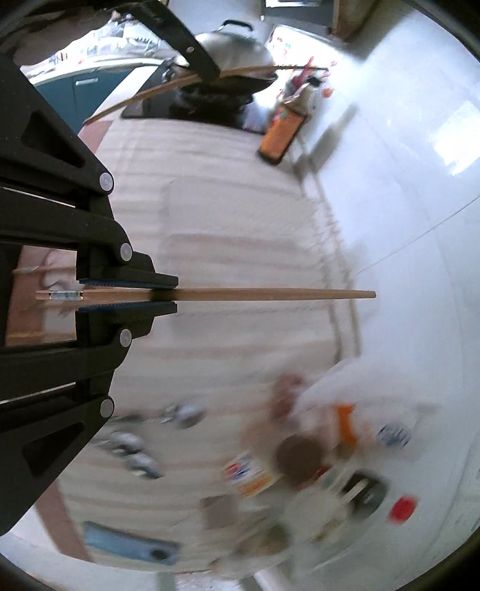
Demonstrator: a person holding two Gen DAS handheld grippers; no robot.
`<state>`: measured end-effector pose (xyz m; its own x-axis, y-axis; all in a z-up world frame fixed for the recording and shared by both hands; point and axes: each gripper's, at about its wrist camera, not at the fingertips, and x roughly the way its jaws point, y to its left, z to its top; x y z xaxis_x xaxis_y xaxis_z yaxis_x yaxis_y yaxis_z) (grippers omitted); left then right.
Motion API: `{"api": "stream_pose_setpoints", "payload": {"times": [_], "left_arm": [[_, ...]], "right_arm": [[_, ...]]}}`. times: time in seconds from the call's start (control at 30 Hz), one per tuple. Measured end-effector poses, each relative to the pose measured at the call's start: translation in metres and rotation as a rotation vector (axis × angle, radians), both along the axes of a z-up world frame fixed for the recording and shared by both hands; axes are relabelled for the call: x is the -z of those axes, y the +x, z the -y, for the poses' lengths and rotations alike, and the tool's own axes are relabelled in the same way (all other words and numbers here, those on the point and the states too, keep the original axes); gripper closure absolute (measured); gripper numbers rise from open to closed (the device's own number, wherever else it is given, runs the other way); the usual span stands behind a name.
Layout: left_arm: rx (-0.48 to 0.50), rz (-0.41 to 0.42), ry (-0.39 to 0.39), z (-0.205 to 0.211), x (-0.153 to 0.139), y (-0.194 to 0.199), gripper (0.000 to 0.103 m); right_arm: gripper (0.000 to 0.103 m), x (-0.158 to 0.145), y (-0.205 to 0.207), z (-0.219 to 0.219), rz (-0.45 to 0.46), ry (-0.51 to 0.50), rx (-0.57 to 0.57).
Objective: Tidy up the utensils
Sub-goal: 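Carry both chopsticks into the clear basket and open both tools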
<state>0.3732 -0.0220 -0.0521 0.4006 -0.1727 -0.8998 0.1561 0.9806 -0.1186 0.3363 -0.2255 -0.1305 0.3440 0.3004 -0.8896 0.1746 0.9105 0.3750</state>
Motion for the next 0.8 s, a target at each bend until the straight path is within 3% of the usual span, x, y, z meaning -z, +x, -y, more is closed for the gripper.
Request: {"api": "stream_pose_setpoints", "payload": {"times": [0.27, 0.5, 0.63, 0.7, 0.77, 0.8], "left_arm": [[-0.003, -0.212, -0.026, 0.022, 0.066, 0.082, 0.099], [0.0, -0.319, -0.014, 0.033, 0.104, 0.099, 0.098], [-0.003, -0.312, -0.002, 0.03, 0.103, 0.093, 0.095], [-0.011, -0.279, 0.023, 0.027, 0.096, 0.088, 0.093], [-0.026, -0.235, 0.053, 0.022, 0.085, 0.081, 0.089], [-0.034, -0.201, 0.073, 0.018, 0.079, 0.075, 0.081]], "right_arm": [[0.096, 0.032, 0.095, -0.008, -0.081, 0.019, -0.023], [0.096, 0.074, 0.123, -0.014, -0.164, 0.014, -0.05], [0.09, 0.081, 0.122, -0.022, -0.195, 0.029, -0.095], [0.068, 0.078, 0.117, -0.02, -0.19, 0.009, -0.085], [0.064, 0.071, 0.11, -0.017, -0.176, -0.001, -0.076], [0.063, 0.066, 0.104, -0.015, -0.164, -0.014, -0.07]]}}
